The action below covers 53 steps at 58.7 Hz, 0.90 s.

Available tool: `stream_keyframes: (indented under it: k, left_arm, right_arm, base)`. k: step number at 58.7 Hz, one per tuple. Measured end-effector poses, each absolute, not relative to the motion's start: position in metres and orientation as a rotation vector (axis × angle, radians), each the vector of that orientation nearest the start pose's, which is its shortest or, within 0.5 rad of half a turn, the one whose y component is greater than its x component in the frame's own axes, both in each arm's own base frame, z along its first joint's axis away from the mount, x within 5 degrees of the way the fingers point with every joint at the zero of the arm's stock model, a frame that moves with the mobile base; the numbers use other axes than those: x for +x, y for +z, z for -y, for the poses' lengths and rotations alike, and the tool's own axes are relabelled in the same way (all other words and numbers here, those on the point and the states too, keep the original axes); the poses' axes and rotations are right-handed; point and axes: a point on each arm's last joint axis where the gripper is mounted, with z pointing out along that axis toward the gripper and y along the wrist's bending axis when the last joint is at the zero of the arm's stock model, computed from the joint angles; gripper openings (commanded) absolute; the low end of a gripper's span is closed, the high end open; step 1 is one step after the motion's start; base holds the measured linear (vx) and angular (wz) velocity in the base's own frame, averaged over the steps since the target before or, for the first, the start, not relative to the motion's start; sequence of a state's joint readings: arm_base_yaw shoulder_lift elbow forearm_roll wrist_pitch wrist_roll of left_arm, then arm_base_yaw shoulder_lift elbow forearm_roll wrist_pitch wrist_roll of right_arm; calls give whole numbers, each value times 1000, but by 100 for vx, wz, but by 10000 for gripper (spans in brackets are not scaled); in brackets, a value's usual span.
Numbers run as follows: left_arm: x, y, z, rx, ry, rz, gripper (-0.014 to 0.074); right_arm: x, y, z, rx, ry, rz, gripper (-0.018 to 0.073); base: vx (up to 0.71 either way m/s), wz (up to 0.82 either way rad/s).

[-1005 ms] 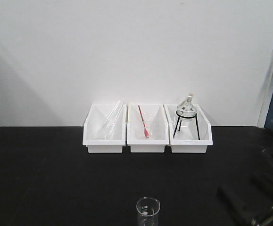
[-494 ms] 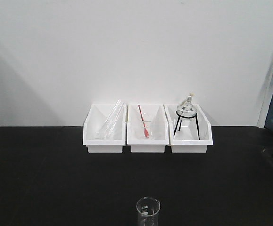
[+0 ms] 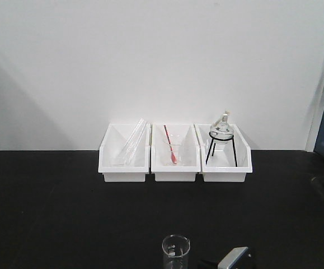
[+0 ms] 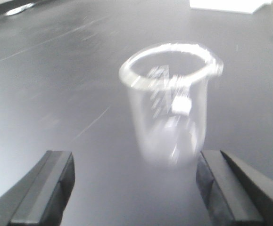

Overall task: Pick beaker and place in left cabinet
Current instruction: 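Lower the open right gripper around the beaker on the counter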

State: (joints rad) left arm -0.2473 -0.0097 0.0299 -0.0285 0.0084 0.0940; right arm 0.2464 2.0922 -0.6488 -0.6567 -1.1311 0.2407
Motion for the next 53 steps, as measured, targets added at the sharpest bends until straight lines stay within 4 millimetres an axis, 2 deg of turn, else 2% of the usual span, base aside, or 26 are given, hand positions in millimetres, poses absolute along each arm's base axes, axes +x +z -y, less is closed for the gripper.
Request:
stream_keyframes:
  k: [20,38,41,46,53]
  left_arm:
    - [55,203,14,236,-146,-1495,1]
    - [55,203,14,236,-146,-1495,1]
    - [55,203,14,236,-146,-1495,1]
    - [55,203,14,236,-146,-1495,1]
    - [55,203,14,236,-146,-1495,1]
  right_arm:
    - [335,76,-149,-710,678,-1684,578]
    - [355,67,-179,-757,710,-1616,561]
    - [356,65,-183,-762,715,-1611,529]
    - [357,64,-190,-764,722,-1602,426]
    - [357,64,-194,-742,720,-1603,188]
  base:
    - [0,0]
    - [0,0]
    - [0,0]
    - [0,0]
    - [0,0]
